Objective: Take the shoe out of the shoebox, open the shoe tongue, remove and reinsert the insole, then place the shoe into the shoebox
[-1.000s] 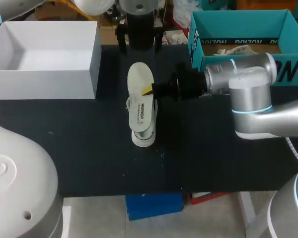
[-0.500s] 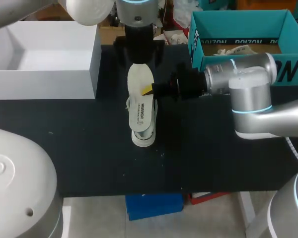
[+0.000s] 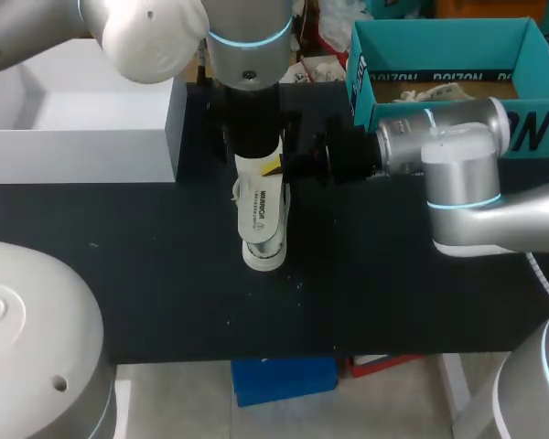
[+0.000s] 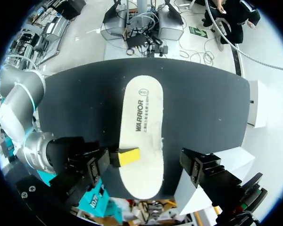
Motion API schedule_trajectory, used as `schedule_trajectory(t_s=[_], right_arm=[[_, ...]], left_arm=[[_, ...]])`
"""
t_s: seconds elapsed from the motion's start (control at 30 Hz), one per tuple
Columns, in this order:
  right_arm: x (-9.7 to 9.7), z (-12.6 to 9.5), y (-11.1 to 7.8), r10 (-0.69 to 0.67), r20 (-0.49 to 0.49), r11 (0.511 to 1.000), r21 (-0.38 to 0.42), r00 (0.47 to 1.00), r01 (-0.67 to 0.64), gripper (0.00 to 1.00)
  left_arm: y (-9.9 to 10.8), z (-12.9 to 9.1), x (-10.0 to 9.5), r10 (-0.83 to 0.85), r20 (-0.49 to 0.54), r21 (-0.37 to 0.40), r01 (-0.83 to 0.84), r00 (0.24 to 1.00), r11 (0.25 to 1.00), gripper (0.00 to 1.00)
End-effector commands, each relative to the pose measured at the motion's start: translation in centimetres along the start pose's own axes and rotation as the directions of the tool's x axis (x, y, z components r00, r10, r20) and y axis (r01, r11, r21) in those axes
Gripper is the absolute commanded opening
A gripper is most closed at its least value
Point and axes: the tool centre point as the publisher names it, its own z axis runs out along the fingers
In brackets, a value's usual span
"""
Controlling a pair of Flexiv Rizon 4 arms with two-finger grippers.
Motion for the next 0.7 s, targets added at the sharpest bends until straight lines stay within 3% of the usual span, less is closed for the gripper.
schedule_trajectory(t_s=[0.03, 0.27, 0.4, 0.53, 0.7], right_arm=[[0.0, 0.1, -0.1, 0.000, 0.001, 1.000, -0.003, 1.000, 0.000, 0.00], [0.0, 0.1, -0.1, 0.000, 0.001, 1.000, -0.003, 1.000, 0.000, 0.00], [0.0, 0.1, -0.1, 0.000, 0.001, 1.000, -0.003, 1.000, 0.000, 0.00], [0.0, 0.1, -0.1, 0.000, 0.001, 1.000, -0.003, 1.000, 0.000, 0.00], [0.0, 0.1, -0.1, 0.000, 0.001, 1.000, -0.003, 1.000, 0.000, 0.00]], left_arm=[[-1.5, 0.3, 0.9, 0.013, 0.047, 0.003, -0.014, 0.999, 1.000, 1.00], [-3.3, 0.9, 1.6, 0.024, 0.124, 0.042, -0.029, 0.992, 0.999, 1.00], [-3.6, 1.0, 2.1, 0.019, 0.276, 0.083, -0.044, 0.961, 0.996, 1.00], [-3.7, 1.1, 2.6, 0.012, 0.469, 0.129, -0.082, 0.883, 0.988, 1.00], [-3.8, 1.5, 3.0, 0.029, 0.578, 0.110, -0.113, 0.816, 0.988, 1.00]])
